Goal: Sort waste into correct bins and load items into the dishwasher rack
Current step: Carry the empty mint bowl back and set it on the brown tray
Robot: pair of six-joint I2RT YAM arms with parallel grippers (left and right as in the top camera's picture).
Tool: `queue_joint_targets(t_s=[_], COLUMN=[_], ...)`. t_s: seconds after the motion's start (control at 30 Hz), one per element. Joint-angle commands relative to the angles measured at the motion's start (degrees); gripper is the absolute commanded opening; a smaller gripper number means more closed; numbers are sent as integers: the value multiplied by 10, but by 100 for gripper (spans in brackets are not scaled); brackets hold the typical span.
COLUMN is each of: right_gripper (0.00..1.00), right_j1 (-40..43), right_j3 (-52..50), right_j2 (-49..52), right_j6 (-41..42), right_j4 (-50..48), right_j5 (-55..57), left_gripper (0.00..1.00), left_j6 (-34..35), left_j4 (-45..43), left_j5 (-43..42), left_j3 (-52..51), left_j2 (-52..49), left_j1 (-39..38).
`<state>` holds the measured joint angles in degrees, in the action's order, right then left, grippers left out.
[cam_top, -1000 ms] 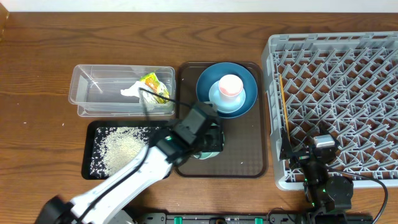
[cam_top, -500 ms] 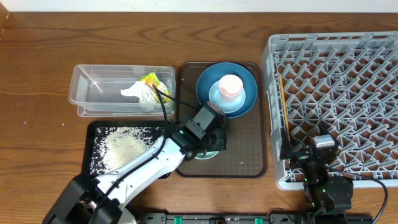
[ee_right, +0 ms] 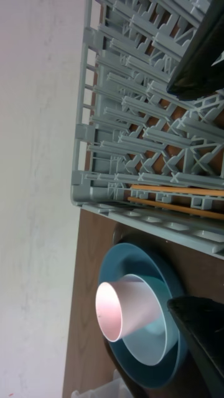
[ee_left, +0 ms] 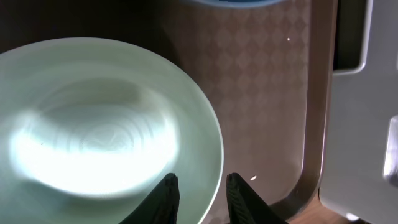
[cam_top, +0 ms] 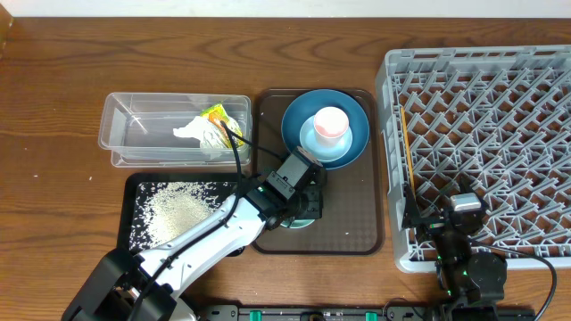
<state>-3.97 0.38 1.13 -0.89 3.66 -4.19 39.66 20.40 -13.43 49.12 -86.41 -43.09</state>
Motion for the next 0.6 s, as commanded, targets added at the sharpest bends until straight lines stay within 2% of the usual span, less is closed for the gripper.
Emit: queue_joint_targets(t_s=[0.0,0.13,0.27,0.4,0.57], right_gripper=[99,99,99,99,99], right_j1=[-6,-6,-6,-6,-6], right_j3=[-1,-1,16,92,213], right_j2=[0,0,1,19,93], right_j6=[-9,54,56,55,55], right_j4=[2,1,19,91,142], right_j5=[9,-17,-26,-29,-29], left_gripper=[28,24,26,30,31], left_j6=[-35,-41,-41,-59,-86], left_j4=[2,5,24,44,76], left_j5=[-9,-9,-8,-4,27], left_j3=[10,10,10,10,10], left_j2=[17,64,118,153,161], left_j1=[0,0,0,0,0])
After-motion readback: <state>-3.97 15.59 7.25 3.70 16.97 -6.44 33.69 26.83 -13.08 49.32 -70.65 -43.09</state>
